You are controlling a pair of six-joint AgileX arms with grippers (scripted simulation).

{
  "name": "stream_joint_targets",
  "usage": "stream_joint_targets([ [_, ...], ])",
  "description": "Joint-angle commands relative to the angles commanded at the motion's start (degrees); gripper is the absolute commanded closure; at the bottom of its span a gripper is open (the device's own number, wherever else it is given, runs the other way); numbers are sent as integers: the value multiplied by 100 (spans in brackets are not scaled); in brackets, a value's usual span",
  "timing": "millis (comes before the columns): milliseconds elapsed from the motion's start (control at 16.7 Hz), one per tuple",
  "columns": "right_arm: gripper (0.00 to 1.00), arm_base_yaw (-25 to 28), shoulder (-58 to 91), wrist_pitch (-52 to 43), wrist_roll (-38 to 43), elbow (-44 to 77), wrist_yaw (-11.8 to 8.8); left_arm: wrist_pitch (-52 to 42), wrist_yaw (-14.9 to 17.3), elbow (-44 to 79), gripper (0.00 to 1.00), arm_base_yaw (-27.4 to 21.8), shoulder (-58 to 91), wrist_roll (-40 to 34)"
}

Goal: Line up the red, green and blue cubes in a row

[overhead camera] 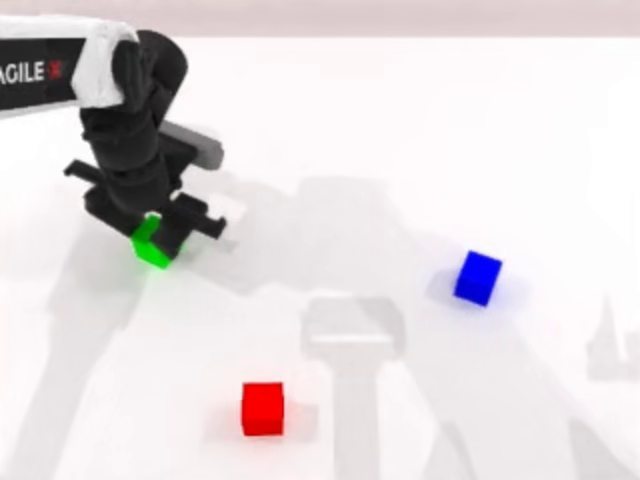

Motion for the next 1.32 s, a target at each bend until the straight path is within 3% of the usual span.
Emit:
stream_joint_targets([
  [420,0,0,0,0,0,0,0,-136,24,110,100,7,-125,-8],
  [780,0,0,0,0,0,0,0,-1258,21,848,100,97,-457,-25],
  [1020,0,0,0,0,0,0,0,-1412,20,967,100,111,-539,-26],
  [1320,0,0,0,0,0,0,0,-1406,10,936,100,-180,-556,-401],
])
